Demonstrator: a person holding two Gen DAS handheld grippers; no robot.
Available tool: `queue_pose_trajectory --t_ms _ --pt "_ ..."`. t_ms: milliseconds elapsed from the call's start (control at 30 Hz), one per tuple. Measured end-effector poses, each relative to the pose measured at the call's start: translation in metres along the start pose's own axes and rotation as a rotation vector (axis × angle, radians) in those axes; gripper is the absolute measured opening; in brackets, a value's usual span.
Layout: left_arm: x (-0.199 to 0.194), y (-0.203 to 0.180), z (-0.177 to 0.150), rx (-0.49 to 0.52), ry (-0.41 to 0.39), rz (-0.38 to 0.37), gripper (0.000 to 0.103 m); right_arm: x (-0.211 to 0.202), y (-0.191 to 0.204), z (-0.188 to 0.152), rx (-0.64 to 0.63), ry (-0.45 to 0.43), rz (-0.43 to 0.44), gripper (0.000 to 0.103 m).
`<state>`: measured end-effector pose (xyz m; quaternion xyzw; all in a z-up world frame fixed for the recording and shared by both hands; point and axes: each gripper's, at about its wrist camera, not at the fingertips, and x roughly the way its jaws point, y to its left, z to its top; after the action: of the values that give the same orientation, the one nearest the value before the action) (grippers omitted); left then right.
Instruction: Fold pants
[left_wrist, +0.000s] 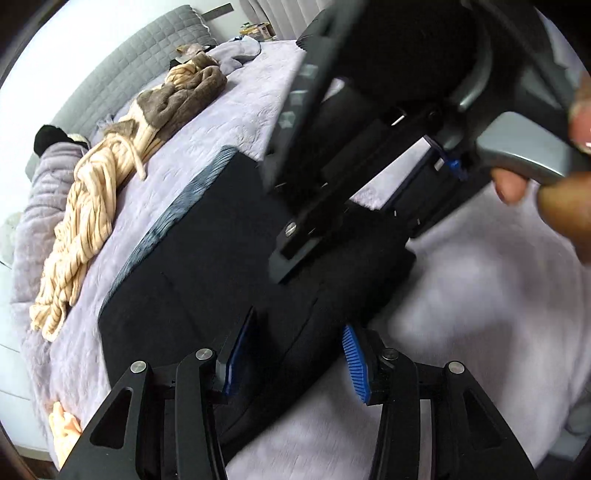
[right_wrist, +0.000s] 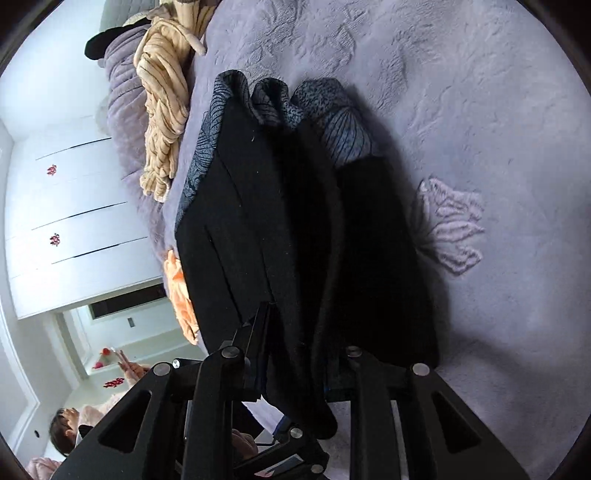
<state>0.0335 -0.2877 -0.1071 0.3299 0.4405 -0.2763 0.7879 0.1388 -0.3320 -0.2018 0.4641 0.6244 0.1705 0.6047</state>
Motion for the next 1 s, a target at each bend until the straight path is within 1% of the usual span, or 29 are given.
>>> queue_pose_trajectory --t_ms 67,133,167,200,267,300,333,367,400,433,500,533,600,633,700,733,800,833,867,900,933,1000 --pt "-0.014 0.009 -0.013 -0.031 -0.013 -0.031 0.048 0.007 0.013 -0.003 -0.05 0.02 -0.023 0.023" --pt "-0.026 0.026 -0.023 -0.085 -0.019 -0.033 0.048 0.015 0.028 -0.004 -0.102 0.036 -0.066 0.023" --pt "-0.03 0.035 -0.027 -0.119 -0.02 -0.026 0.048 0.019 0.034 -0.003 -0.123 0.036 -0.11 0.024" --pt "-0.034 0.046 -0.029 -0.153 -0.02 -0.021 0.048 0.021 0.038 -0.003 -0.127 0.035 -0.149 0.027" --pt "-0.038 0.065 -0.035 -0.227 -0.025 -0.018 0.05 0.027 0.044 -0.001 -0.119 0.024 -0.21 0.03" --pt "-0.041 0.071 -0.036 -0.256 -0.028 -0.015 0.07 0.024 0.044 -0.003 -0.114 0.018 -0.226 0.034" --pt "-0.04 0.09 -0.039 -0.297 -0.037 -0.005 0.092 0.022 0.049 -0.005 -0.112 0.007 -0.257 0.043" --pt "-0.04 0.104 -0.043 -0.331 -0.055 0.008 0.094 0.021 0.054 -0.008 -0.115 -0.012 -0.303 0.048" --pt "-0.039 0.114 -0.047 -0.358 -0.067 0.018 0.094 0.015 0.061 -0.009 -0.12 -0.035 -0.352 0.055" --pt "-0.032 0.126 -0.05 -0.382 -0.051 0.026 0.094 0.01 0.068 -0.011 -0.126 -0.065 -0.406 0.058" --pt "-0.019 0.139 -0.057 -0.418 -0.024 0.035 0.094 -0.001 0.084 -0.019 -0.148 -0.137 -0.52 0.057" --pt "-0.006 0.145 -0.063 -0.439 0.012 0.028 0.094 -0.009 0.094 -0.022 -0.161 -0.18 -0.559 0.057" --pt "0.017 0.15 -0.072 -0.453 0.103 0.024 0.094 -0.018 0.111 -0.032 -0.197 -0.242 -0.566 0.057" --pt "0.03 0.151 -0.081 -0.482 0.138 -0.002 0.095 -0.015 0.122 -0.036 -0.224 -0.26 -0.561 0.057" --pt "0.038 0.156 -0.09 -0.55 0.139 -0.047 0.095 0.0 0.134 -0.037 -0.272 -0.247 -0.572 0.057" --pt "0.04 0.159 -0.095 -0.588 0.137 -0.072 0.098 0.011 0.136 -0.036 -0.289 -0.22 -0.582 0.057" --pt "0.043 0.162 -0.101 -0.618 0.149 -0.091 0.103 0.034 0.134 -0.033 -0.301 -0.168 -0.609 0.057" --pt "0.047 0.161 -0.103 -0.62 0.151 -0.107 0.103 0.046 0.126 -0.03 -0.308 -0.142 -0.635 0.057" --pt "0.049 0.163 -0.103 -0.629 0.156 -0.124 0.103 0.059 0.118 -0.028 -0.32 -0.118 -0.683 0.057" --pt "0.049 0.163 -0.105 -0.645 0.163 -0.133 0.103 0.068 0.112 -0.028 -0.33 -0.103 -0.721 0.059" --pt "0.048 0.164 -0.105 -0.658 0.167 -0.135 0.103 0.075 0.111 -0.027 -0.34 -0.097 -0.737 0.066" --pt "0.043 0.162 -0.105 -0.652 0.164 -0.124 0.103 0.081 0.116 -0.026 -0.368 -0.092 -0.746 0.076"
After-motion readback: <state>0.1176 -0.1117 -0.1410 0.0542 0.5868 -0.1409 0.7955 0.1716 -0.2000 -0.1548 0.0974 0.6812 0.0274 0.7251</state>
